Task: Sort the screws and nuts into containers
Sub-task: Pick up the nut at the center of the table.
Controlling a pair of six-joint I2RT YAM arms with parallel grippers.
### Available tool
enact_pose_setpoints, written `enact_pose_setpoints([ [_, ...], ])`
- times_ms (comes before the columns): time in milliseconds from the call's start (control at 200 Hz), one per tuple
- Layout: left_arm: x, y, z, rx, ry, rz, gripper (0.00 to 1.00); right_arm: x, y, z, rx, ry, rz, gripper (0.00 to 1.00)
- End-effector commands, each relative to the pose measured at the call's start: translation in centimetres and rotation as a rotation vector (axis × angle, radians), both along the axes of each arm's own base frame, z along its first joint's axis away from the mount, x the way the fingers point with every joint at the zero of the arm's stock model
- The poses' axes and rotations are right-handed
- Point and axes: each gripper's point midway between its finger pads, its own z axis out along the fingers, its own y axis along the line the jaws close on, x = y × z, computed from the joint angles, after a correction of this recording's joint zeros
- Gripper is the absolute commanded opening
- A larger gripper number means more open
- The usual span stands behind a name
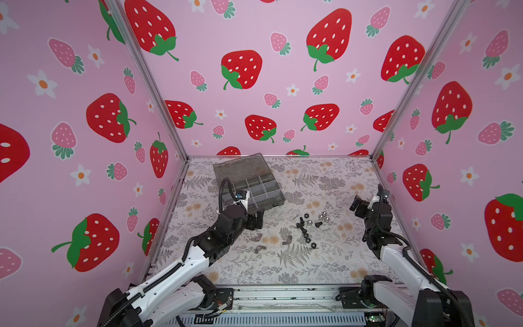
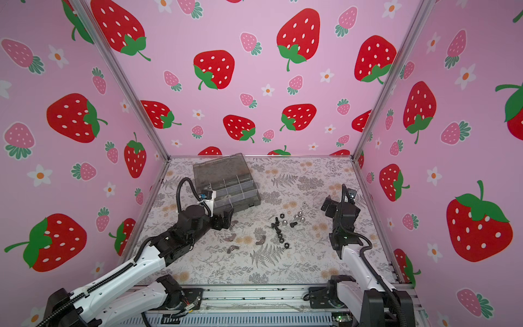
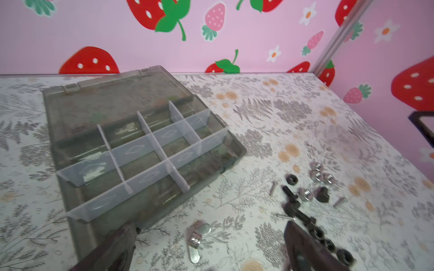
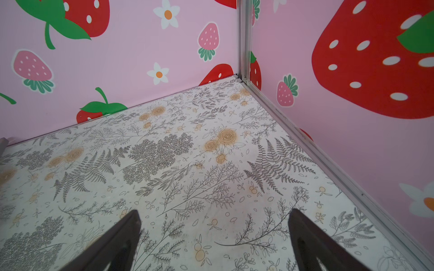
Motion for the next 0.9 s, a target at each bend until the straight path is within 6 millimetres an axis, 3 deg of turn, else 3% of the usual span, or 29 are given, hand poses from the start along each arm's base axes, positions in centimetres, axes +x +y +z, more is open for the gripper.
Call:
enact_pose_setpoints([
  [0, -0.4, -0.7, -1.3, 0.017, 0.073, 0.043, 0.99, -0.5, 0.9, -0.9, 0.100, 0.061, 0.015, 1.00],
  [180, 0.2, -1.8, -3.0, 0.047, 0.161, 0.054, 0.99, -1.2, 1.7, -4.2, 0.134, 0.204, 0.018, 1.00],
  [335, 0.9, -0.2, -4.3, 0.141, 0.232, 0.171, 0.99, -1.6, 2.9, -6.1, 0.130, 0.308, 0.017, 1.00],
  [615, 1.1, 0.0, -7.9, 0.247, 0.356, 0.202, 0.99, -2.5, 5.6, -7.6, 0.129, 0.442, 0.004, 1.00],
  [895, 1.4, -0.5, -11.4, 0.428, 0.451, 0.091, 0.98, -3.2, 7.0, -8.3, 0.166, 0.465, 0.008, 1.00],
])
